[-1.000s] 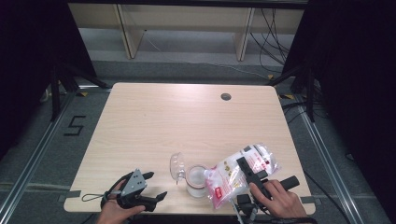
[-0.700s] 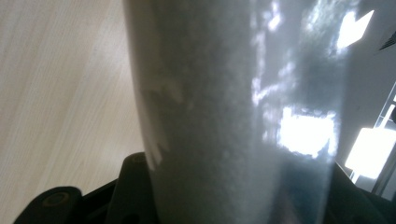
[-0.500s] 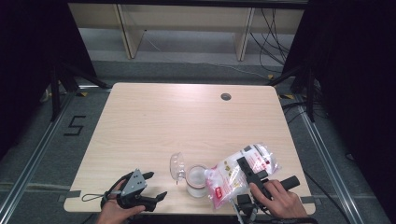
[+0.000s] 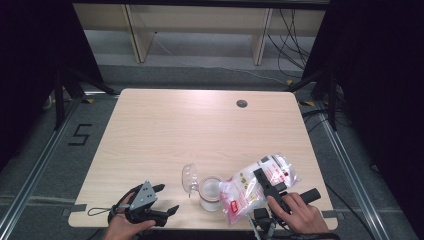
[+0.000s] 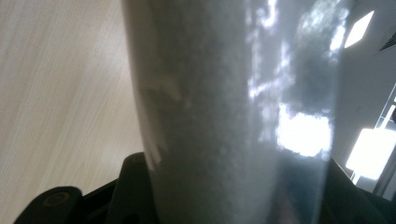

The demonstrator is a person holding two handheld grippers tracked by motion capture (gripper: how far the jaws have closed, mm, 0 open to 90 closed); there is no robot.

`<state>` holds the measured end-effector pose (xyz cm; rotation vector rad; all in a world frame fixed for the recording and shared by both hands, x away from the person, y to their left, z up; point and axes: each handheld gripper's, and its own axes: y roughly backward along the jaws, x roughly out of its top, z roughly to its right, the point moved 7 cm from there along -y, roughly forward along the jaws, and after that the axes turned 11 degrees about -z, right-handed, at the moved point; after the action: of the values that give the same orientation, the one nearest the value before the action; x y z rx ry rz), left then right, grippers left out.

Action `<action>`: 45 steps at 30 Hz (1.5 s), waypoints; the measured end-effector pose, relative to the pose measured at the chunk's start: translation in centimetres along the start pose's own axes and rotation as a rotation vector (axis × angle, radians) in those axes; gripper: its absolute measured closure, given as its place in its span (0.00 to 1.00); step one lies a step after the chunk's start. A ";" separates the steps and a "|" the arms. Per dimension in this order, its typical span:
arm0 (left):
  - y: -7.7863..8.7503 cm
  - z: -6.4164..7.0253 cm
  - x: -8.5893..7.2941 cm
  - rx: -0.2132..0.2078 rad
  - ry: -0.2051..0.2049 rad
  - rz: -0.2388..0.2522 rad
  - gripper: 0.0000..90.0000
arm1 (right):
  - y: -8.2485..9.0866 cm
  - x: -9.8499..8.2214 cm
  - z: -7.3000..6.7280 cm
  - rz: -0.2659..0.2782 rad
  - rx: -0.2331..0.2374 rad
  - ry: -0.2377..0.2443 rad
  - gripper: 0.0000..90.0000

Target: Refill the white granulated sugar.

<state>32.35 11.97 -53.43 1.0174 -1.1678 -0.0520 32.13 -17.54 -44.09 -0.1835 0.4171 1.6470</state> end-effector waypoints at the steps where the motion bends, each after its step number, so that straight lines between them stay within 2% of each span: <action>1: 0.0 0.0 0.0 0.000 -0.001 0.000 0.20 | 0.0 0.0 0.0 0.000 0.001 -0.001 0.65; 6: 0.0 0.1 0.0 -0.004 0.006 0.006 0.20 | 0.0 0.0 0.1 0.006 0.003 0.004 0.65; 11: 0.0 0.1 0.1 0.000 0.006 0.010 0.20 | 0.1 0.0 -0.1 0.007 0.009 -0.028 0.65; 12: 0.0 0.0 0.1 0.002 -0.001 0.010 0.20 | 0.1 0.0 0.1 0.012 -0.001 -0.016 0.65; 23: 0.0 0.0 0.1 0.002 0.001 0.010 0.20 | 0.1 0.1 0.3 0.022 -0.011 -0.014 0.65; 41: 0.0 0.0 0.1 0.002 0.002 0.010 0.20 | 0.2 0.0 0.3 0.019 0.001 -0.013 0.66; 45: 0.0 0.1 0.0 -0.004 0.006 0.005 0.20 | 0.3 -0.2 0.1 0.002 0.010 -0.042 0.66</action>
<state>32.32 11.91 -53.40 1.0102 -1.1645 -0.0467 31.90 -17.68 -43.89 -0.1407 0.3934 1.6480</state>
